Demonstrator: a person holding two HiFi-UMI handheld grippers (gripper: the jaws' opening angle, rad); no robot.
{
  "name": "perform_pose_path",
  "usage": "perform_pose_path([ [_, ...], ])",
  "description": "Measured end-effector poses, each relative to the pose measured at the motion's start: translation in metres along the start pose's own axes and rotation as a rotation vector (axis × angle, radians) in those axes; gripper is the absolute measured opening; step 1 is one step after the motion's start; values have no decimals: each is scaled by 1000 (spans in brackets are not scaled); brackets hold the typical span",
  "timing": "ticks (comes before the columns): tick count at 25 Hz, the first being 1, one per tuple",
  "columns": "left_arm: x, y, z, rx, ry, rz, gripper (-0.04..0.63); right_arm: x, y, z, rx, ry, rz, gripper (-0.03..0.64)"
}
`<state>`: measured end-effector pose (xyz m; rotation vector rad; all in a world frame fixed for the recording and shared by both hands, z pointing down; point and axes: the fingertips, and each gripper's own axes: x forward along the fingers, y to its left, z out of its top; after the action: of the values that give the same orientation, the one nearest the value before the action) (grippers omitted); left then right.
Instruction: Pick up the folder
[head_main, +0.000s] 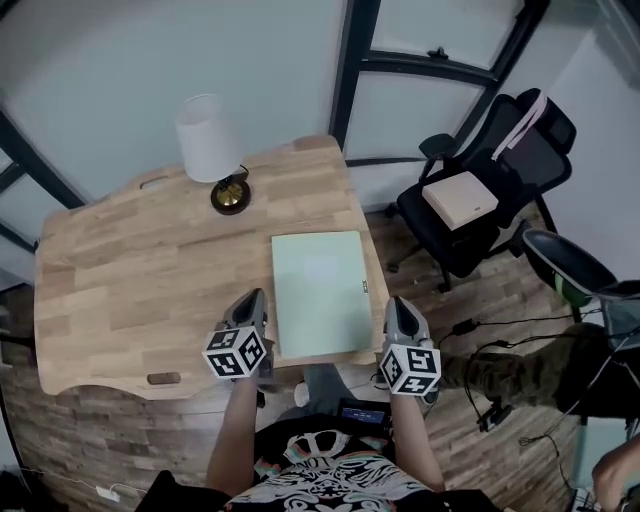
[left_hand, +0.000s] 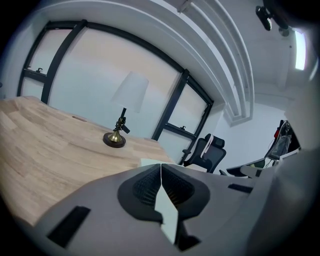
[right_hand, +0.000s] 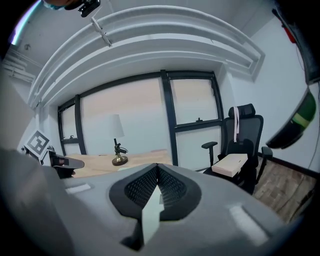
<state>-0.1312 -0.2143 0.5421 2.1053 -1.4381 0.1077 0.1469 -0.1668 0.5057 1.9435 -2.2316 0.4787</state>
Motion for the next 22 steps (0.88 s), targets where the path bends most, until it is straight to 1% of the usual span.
perform_pose_path([
  [2, 0, -1, 3, -6, -14, 2, 9, 3, 0, -1, -21, 4, -7, 5],
  [6, 5, 1, 5, 4, -12, 3, 9, 11, 4, 1, -3, -8, 12, 5],
  [8, 7, 1, 4, 4, -13, 2, 9, 15, 0, 1, -9, -8, -8, 5],
  [11, 11, 5, 0, -5, -11, 6, 9, 21, -2, -10, 22, 29, 1, 5],
  [15, 17, 6, -11, -4, 24, 6, 9, 25, -2, -28, 56, 89, 32, 5],
  [19, 26, 8, -23, 34, 70, 11, 9, 32, 0, -42, 52, 129, 48, 5],
  [22, 31, 13, -31, 28, 93, 11, 11, 39, 5, -52, 82, 160, 90, 6],
])
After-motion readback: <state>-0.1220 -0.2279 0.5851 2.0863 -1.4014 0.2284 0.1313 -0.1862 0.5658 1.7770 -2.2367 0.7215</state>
